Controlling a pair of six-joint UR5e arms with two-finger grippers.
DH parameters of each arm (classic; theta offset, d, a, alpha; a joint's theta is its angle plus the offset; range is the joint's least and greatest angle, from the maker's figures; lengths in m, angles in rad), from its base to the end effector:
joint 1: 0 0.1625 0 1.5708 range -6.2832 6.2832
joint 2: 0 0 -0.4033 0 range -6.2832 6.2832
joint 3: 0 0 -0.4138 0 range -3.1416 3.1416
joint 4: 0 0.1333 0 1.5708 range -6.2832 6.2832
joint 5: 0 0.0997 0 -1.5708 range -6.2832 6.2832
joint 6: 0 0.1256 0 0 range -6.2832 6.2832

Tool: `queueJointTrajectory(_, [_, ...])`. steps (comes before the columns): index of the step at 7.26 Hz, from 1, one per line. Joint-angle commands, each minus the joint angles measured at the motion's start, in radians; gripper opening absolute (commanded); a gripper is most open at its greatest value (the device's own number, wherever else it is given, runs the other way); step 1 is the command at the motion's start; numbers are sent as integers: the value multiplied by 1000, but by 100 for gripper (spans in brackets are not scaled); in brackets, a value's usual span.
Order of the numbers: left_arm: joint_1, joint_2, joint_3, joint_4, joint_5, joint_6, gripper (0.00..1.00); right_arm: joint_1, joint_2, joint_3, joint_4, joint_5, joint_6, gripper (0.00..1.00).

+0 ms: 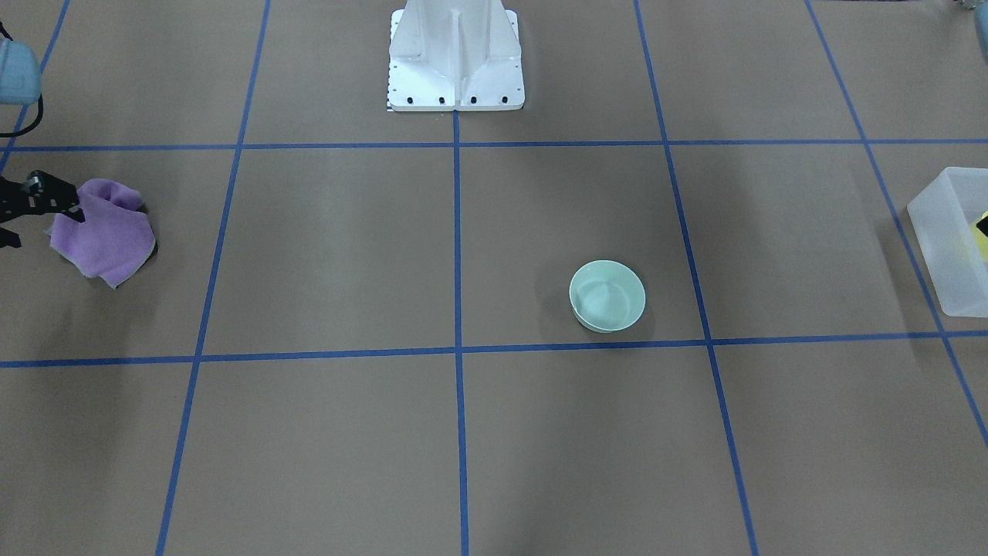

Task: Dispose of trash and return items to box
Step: 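Reach the right gripper down onto the purple cloth while the left arm returns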

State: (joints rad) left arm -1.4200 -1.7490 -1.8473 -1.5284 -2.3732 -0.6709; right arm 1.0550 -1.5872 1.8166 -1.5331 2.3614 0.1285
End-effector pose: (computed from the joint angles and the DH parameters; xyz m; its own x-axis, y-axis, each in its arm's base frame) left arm 0.0431 -0.5696 0.4177 0.5898 -0.2582 -0.7651 0.2924 0.9515 -0.0957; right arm -0.2161 -0.4704 0.5306 0.5761 -0.3984 0.7137 0.4053 0.8975 0.1739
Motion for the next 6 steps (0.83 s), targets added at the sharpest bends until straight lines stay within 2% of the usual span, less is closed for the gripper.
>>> queueJointTrajectory(1, [97,-39,-27,-39,3,-183,98,-117,-2,-2,-1,-40,8,100])
queueJointTrajectory(2, [165,-58,-20,-94,9,-287,98,-159,-7,-11,-1,-92,29,100])
queueJointTrajectory(3, [212,-85,-15,-116,25,-362,98,-164,-8,-28,-1,-100,29,100])
queueJointTrajectory(4, [267,-117,-16,-116,58,-440,98,-164,-10,-32,-1,-131,34,71])
queueJointTrajectory(5, [336,-150,-13,-124,112,-511,98,-164,-11,-34,-1,-186,22,1])
queueJointTrajectory(6, [433,-156,-1,-169,176,-580,98,-161,-2,-17,-2,-188,28,0])
